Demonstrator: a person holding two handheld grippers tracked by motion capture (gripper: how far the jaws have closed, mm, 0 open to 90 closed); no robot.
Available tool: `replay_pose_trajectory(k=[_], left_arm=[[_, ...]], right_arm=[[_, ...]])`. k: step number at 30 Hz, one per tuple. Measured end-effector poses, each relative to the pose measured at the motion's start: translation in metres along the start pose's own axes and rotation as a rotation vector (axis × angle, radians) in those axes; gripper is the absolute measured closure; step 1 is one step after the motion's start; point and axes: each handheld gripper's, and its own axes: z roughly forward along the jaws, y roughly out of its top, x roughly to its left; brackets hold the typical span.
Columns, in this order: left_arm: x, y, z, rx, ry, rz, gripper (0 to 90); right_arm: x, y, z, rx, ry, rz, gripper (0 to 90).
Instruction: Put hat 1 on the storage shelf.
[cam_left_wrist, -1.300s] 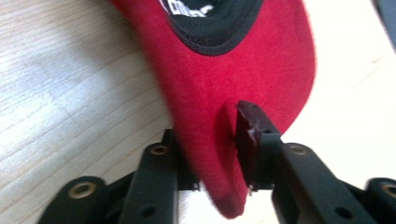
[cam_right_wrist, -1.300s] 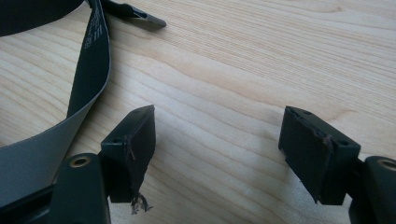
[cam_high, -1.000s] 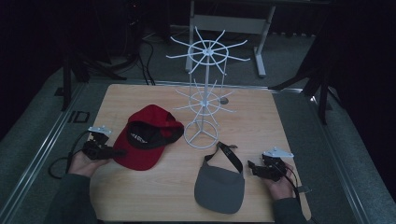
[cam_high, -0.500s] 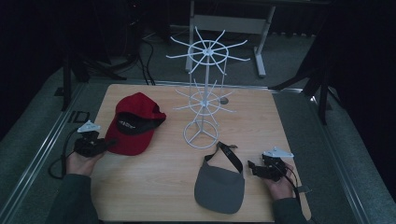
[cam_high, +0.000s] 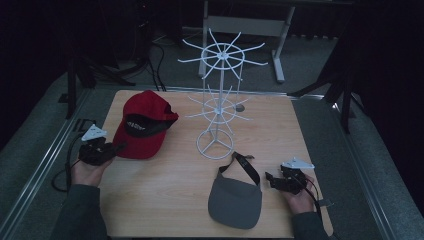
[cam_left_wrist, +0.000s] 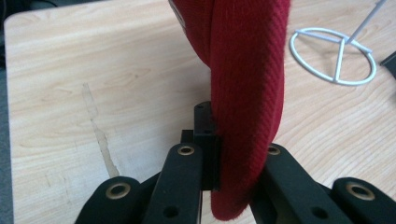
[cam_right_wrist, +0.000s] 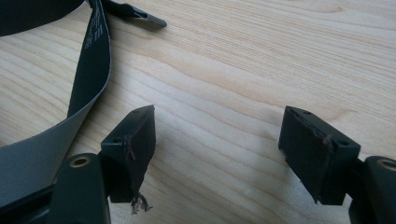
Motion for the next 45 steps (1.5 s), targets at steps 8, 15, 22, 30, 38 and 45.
replay_pose_trajectory(k=[8, 15, 22, 30, 38, 45], left_arm=[[-0.005, 0.009, -0.008, -0.045, 0.017, 0.006, 86.0], [-0.006, 0.017, -0.015, -0.081, 0.033, 0.005, 86.1], [-0.009, 0.025, -0.018, -0.107, 0.03, 0.011, 86.0], [-0.012, 0.034, -0.022, -0.15, 0.041, 0.003, 86.0], [-0.015, 0.04, -0.025, -0.194, 0.058, -0.006, 86.0], [-0.015, 0.045, -0.03, -0.239, 0.066, -0.03, 86.0]], right_arm=[[0.0, 0.0, 0.0, 0.0, 0.0, 0.0, 27.3], [0.0, 0.0, 0.0, 0.0, 0.0, 0.0, 27.3], [0.0, 0.0, 0.0, 0.0, 0.0, 0.0, 27.3], [0.0, 0.0, 0.0, 0.0, 0.001, -0.001, 27.4], [0.0, 0.0, 0.0, 0.0, 0.002, -0.002, 27.4], [0.0, 0.0, 0.0, 0.0, 0.002, -0.002, 27.3]])
